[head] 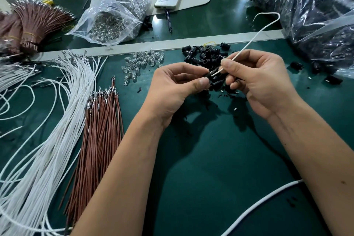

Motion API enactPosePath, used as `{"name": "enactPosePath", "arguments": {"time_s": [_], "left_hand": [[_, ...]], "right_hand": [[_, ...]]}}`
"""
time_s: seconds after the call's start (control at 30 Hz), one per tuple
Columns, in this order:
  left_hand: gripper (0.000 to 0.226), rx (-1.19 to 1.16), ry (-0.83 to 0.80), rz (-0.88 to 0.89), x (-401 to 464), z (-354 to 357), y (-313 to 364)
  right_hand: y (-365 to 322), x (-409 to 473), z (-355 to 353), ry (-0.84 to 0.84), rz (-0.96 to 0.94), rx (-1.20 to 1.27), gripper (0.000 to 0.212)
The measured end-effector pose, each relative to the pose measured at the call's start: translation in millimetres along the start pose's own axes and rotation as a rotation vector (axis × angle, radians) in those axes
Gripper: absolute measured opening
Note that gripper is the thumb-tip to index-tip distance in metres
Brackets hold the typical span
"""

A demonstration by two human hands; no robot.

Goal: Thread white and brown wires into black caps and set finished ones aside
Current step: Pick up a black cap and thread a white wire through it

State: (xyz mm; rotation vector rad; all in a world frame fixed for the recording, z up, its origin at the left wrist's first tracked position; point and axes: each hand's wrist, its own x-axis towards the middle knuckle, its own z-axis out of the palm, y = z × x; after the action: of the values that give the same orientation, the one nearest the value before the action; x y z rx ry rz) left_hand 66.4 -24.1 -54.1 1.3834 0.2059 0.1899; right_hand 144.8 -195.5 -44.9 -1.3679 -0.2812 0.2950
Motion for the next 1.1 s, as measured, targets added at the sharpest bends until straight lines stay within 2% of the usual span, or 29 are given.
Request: {"name": "enactPosePath", "arguments": {"time_s": [0.37, 0.6, 0.67, 0.73, 0.83, 0.93, 1.1], "left_hand": [[0.021, 0.027, 0.065, 0.014, 1.5, 1.3, -3.0], [0.019, 0.040, 0.096, 0.025, 1.7, 3.4, -3.1], [0.016, -0.013, 0.082, -0.021, 1.2, 4.3, -1.2], [0.009, -0.165, 0.032, -0.115, 0.4, 3.9, 2.5], [0.019, -0.327, -0.057, -0.223, 0.2, 0.3, 8.6], [0.028, -0.344, -0.109, -0.246, -1.4, -1.1, 12.7], [0.032, -0.333, -0.097, -0.240, -3.7, 0.9, 14.4]], "right_hand": [[5.1, -1.4, 4.2, 0.103, -0.147, -0.148, 0.013], [1.1, -2.0, 3.9, -0.009, -0.051, -0.048, 0.011], [0.4, -1.8, 3.2, -0.004, -0.050, -0.063, 0.012], [0.2, -1.5, 2.9, 0.016, -0.059, -0.083, 0.012], [-0.7, 0.1, 1.3, 0.045, -0.067, -0.086, 0.011], [-1.3, 1.0, 0.0, 0.049, -0.058, -0.061, 0.011], [-1.1, 0.4, 0.4, 0.043, -0.040, -0.017, 0.011]]}}
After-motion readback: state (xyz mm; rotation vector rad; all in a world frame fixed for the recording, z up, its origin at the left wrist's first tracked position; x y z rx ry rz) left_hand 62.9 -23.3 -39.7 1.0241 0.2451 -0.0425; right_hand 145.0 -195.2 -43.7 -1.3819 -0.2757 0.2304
